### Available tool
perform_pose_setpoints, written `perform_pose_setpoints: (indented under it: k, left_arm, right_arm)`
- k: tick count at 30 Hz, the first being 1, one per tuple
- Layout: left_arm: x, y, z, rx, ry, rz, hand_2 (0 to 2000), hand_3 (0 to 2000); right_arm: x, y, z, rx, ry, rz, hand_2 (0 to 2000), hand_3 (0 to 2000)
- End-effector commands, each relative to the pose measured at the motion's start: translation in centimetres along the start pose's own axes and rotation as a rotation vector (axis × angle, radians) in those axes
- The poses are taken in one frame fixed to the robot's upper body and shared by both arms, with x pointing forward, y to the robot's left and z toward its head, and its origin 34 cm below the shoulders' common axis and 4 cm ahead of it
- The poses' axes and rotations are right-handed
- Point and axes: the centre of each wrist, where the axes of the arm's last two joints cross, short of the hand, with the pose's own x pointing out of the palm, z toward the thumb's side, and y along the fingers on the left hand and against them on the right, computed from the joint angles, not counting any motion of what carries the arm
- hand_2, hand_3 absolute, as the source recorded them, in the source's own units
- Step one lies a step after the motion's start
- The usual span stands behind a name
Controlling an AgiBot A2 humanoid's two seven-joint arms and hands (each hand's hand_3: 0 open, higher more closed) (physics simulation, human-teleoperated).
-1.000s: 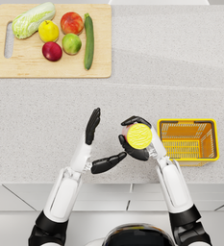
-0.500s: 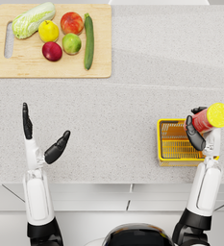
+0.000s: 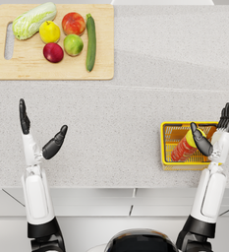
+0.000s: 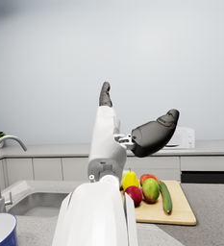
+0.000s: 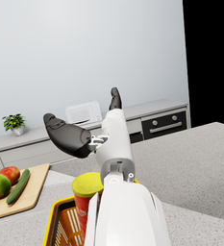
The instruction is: Pick up the red potato chip and place it into the yellow basket
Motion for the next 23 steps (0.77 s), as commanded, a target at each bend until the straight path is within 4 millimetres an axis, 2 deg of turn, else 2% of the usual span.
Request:
perform_pose_setpoints:
  k: [1, 3, 6, 9, 14, 15, 23]
  left_arm:
    - [-0.7, 3.7, 1.3, 0.053, 0.0, 0.024, 0, 0]
    - [-1.8, 5.0, 1.5, 0.058, -0.003, 0.065, 0, 0]
    - [-3.5, 5.0, 0.5, 0.021, -0.011, 0.133, 0, 0]
    - [-3.4, 4.3, -0.6, -0.018, -0.014, 0.133, 0, 0]
    - [-3.2, 3.7, -1.8, -0.063, -0.018, 0.128, 0, 0]
    - [-3.1, 3.6, -1.7, -0.06, -0.018, 0.125, 0, 0]
    - [-3.0, 3.3, -2.3, -0.082, -0.02, 0.125, 0, 0]
  right_arm:
    - [3.9, -0.5, 3.3, -0.136, 0.004, 0.147, 0, 0]
    - [3.4, -1.6, 3.9, -0.172, 0.006, 0.121, 0, 0]
    - [2.1, -2.3, 3.8, -0.176, 0.008, 0.07, 0, 0]
    - [1.2, -2.5, 3.4, -0.162, 0.008, 0.035, 0, 0]
    - [1.3, -2.9, 2.4, -0.124, 0.013, 0.041, 0, 0]
    - [1.2, -2.5, 2.3, -0.125, 0.012, 0.037, 0, 0]
    - [1.2, -2.6, 1.9, -0.107, 0.014, 0.038, 0, 0]
